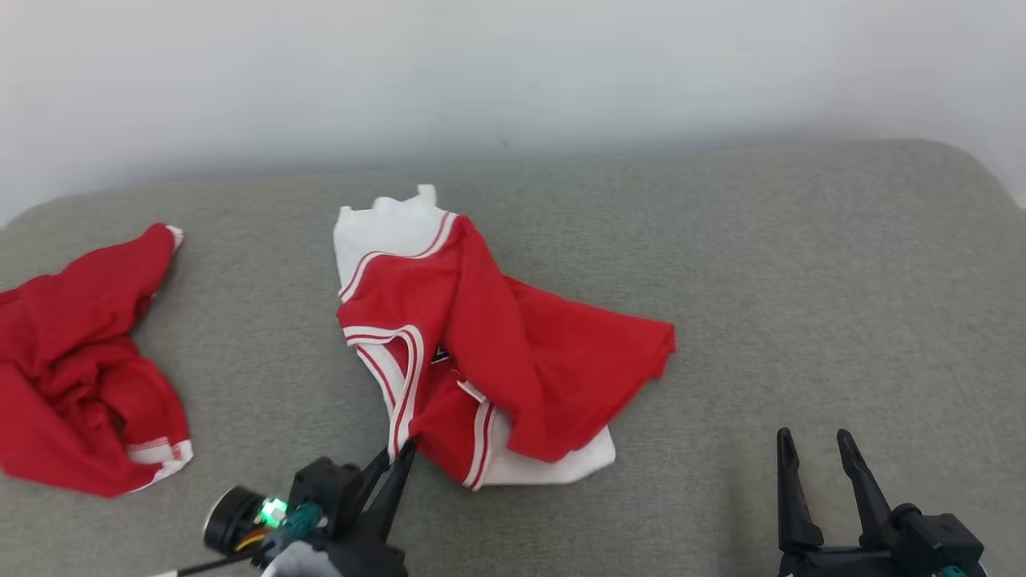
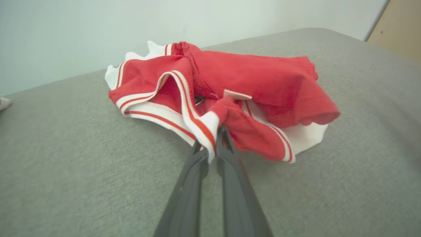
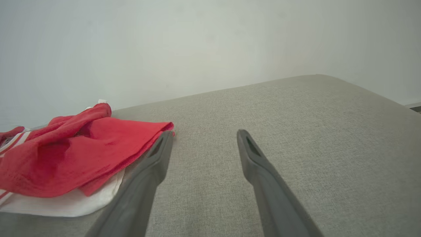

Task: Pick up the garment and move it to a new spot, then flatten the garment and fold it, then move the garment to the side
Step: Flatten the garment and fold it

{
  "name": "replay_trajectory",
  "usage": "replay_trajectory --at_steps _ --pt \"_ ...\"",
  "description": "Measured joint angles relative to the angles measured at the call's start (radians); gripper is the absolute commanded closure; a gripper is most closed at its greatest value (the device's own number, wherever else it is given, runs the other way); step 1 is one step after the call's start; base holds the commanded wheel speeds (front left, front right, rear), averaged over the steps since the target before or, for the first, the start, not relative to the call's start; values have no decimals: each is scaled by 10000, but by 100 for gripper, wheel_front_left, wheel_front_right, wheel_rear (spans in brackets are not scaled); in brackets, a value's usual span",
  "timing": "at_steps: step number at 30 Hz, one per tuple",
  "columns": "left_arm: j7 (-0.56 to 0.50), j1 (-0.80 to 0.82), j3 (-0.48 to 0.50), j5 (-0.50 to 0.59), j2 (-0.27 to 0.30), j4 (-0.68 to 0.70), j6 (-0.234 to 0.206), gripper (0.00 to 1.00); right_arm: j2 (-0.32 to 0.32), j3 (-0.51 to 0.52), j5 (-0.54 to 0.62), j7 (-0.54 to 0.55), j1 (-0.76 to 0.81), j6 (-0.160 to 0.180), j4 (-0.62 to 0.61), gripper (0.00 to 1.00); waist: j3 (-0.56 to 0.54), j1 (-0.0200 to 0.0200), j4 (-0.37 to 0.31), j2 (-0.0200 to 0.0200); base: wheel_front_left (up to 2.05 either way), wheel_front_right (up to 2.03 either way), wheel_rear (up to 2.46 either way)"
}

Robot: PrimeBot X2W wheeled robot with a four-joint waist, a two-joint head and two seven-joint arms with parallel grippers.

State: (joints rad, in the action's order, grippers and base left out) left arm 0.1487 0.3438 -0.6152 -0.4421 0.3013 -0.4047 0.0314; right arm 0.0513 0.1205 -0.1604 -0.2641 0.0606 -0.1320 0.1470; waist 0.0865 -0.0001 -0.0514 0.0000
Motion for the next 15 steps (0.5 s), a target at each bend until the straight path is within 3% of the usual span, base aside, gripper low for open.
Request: replay_trajectory --at_steps 8,15 --pt "-1151 -2118 514 -435 1526 2462 -970 100 2 2 -38 0 2 0 -6 0 -114 0 718 0 0 0 0" --pt "-986 -2813 871 -867 1739 2596 -1300 100 2 -6 25 0 -51 0 48 0 -42 0 735 0 0 0 0"
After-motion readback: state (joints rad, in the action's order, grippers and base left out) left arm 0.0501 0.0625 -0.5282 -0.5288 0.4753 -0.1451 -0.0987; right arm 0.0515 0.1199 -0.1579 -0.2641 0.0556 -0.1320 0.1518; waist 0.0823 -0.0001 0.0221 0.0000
